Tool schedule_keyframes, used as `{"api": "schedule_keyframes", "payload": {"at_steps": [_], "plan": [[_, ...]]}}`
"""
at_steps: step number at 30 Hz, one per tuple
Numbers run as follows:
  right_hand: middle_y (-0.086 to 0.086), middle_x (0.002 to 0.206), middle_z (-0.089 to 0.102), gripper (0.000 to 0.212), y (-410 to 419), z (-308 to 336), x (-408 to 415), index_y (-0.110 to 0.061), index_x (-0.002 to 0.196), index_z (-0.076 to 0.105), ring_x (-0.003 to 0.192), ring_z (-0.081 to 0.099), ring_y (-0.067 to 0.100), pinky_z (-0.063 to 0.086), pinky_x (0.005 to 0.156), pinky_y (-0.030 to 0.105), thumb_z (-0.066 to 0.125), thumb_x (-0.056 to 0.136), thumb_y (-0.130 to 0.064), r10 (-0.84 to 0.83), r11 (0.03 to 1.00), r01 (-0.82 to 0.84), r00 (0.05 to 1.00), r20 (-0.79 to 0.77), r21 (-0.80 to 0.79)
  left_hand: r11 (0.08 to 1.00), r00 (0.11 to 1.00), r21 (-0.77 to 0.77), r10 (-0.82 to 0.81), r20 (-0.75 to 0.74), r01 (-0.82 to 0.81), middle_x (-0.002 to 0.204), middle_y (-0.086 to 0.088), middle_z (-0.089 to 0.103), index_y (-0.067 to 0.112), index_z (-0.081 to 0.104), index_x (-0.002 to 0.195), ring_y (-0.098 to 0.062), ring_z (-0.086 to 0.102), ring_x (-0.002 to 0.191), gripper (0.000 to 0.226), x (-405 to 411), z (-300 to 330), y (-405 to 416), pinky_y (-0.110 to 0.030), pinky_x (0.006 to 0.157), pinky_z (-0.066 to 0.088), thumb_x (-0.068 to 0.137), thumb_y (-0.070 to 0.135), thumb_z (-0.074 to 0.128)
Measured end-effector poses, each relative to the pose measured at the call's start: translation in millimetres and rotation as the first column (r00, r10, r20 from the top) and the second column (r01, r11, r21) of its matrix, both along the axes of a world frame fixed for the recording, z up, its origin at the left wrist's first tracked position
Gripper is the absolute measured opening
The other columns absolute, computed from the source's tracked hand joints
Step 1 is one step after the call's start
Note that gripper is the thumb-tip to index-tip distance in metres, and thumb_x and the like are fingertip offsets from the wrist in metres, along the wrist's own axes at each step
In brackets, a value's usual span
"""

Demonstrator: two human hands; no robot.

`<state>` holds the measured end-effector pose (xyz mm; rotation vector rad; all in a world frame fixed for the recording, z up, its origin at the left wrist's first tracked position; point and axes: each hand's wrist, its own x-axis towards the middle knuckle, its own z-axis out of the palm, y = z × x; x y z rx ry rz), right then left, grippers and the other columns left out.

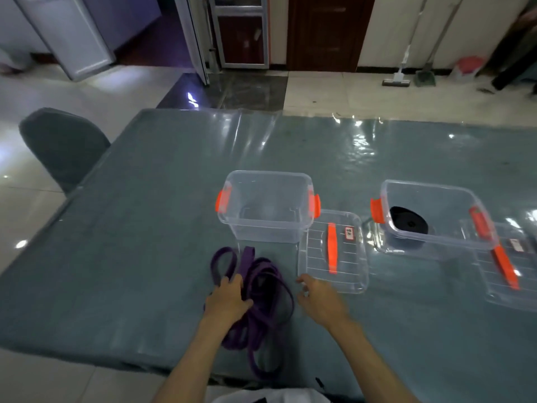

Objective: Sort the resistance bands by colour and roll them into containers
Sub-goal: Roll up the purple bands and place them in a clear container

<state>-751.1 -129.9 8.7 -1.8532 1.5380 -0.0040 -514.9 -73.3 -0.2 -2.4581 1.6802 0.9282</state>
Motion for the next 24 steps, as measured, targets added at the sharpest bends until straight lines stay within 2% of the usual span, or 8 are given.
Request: {"api": "schedule_keyframes", "payload": {"at_steps": [3, 6, 8, 11, 13, 17, 20, 24], "plan": [[0.01, 0.13, 0.067, 0.057, 9, -12, 23, -0.019, 0.15, 0.048, 0.119, 0.065, 0.028, 0.05, 0.094, 0.031, 0.067, 0.096, -0.019, -0.068, 0.989, 0.055, 0.993, 0.094, 0.137, 0.992, 0.988, -0.122, 0.009, -0.152, -0.027, 0.103, 0.005, 0.055, 0.022, 0.052, 0.11, -0.014, 0.056, 0.088, 0.022, 8, -2, 6, -0.026, 0.062, 0.039, 0.097, 0.035, 0.065], [0.003, 0.097, 0.072, 0.051, 17, -21, 35, -0.018, 0.14, 0.056, 0.09, 0.07, 0.021, 0.057, 0.08, 0.03, 0.069, 0.091, -0.011, -0.13, 0.984, 0.115, 0.986, 0.105, 0.137, 0.953, 0.964, -0.277, 0.051, -0.262, -0.125, 0.099, 0.003, 0.062, 0.023, 0.056, 0.101, -0.015, 0.058, 0.085, 0.011, 18, -2, 4, -0.027, 0.066, 0.041, 0.098, 0.026, 0.066], [0.003, 0.087, 0.071, 0.041, 16, -24, 37, -0.017, 0.129, 0.061, 0.076, 0.072, 0.023, 0.061, 0.068, 0.034, 0.067, 0.091, -0.005, -0.234, 0.969, 0.215, 0.958, 0.166, 0.122, 0.914, 0.934, -0.353, 0.072, -0.349, -0.202, 0.094, 0.005, 0.063, 0.023, 0.057, 0.096, -0.015, 0.06, 0.082, 0.012, 25, 1, 1, -0.028, 0.07, 0.045, 0.096, 0.018, 0.068], [0.012, 0.089, 0.071, 0.03, 9, -11, 38, -0.018, 0.117, 0.063, 0.07, 0.075, 0.03, 0.065, 0.061, 0.047, 0.064, 0.093, 0.0, -0.453, 0.891, 0.421, 0.816, 0.358, 0.167, 0.848, 0.878, -0.424, 0.093, -0.47, -0.317, 0.09, 0.014, 0.063, 0.025, 0.06, 0.096, -0.001, 0.06, 0.083, 0.015, 34, 18, -5, -0.017, 0.072, 0.044, 0.098, 0.012, 0.066], [0.014, 0.091, 0.072, 0.022, 7, 3, 38, -0.017, 0.11, 0.065, 0.069, 0.074, 0.026, 0.064, 0.059, 0.043, 0.068, 0.094, -0.002, -0.526, 0.841, 0.513, 0.707, 0.472, 0.17, 0.82, 0.831, -0.426, 0.103, -0.547, -0.382, 0.095, 0.015, 0.068, 0.026, 0.064, 0.099, 0.002, 0.063, 0.089, 0.012, 41, 35, -10, -0.01, 0.074, 0.044, 0.101, 0.014, 0.064], [0.013, 0.084, 0.075, 0.013, 4, 23, 39, -0.018, 0.101, 0.073, 0.064, 0.07, 0.022, 0.057, 0.058, 0.033, 0.075, 0.092, -0.01, -0.521, 0.805, 0.587, 0.623, 0.584, 0.092, 0.797, 0.827, -0.474, 0.056, -0.559, -0.374, 0.098, 0.015, 0.073, 0.029, 0.072, 0.102, 0.011, 0.065, 0.09, 0.009, 57, 64, -17, -0.006, 0.075, 0.045, 0.101, 0.022, 0.066], [0.006, 0.083, 0.075, 0.013, -2, 33, 38, -0.021, 0.102, 0.074, 0.07, 0.069, 0.02, 0.055, 0.06, 0.031, 0.079, 0.09, -0.017, -0.495, 0.802, 0.598, 0.644, 0.582, 0.021, 0.819, 0.886, -0.501, 0.019, -0.464, -0.28, 0.101, 0.015, 0.071, 0.032, 0.077, 0.11, -0.001, 0.066, 0.092, 0.014, 72, 77, -22, -0.021, 0.083, 0.051, 0.1, 0.034, 0.067], [0.003, 0.099, 0.074, 0.033, -9, 38, 33, -0.019, 0.118, 0.068, 0.084, 0.07, 0.016, 0.051, 0.065, 0.025, 0.081, 0.088, -0.016, -0.43, 0.888, 0.457, 0.79, 0.437, 0.047, 0.859, 0.892, -0.447, 0.023, -0.452, -0.249, 0.105, 0.009, 0.076, 0.027, 0.08, 0.109, -0.009, 0.068, 0.096, 0.018, 85, 93, -34, -0.028, 0.088, 0.052, 0.097, 0.037, 0.072]]}}
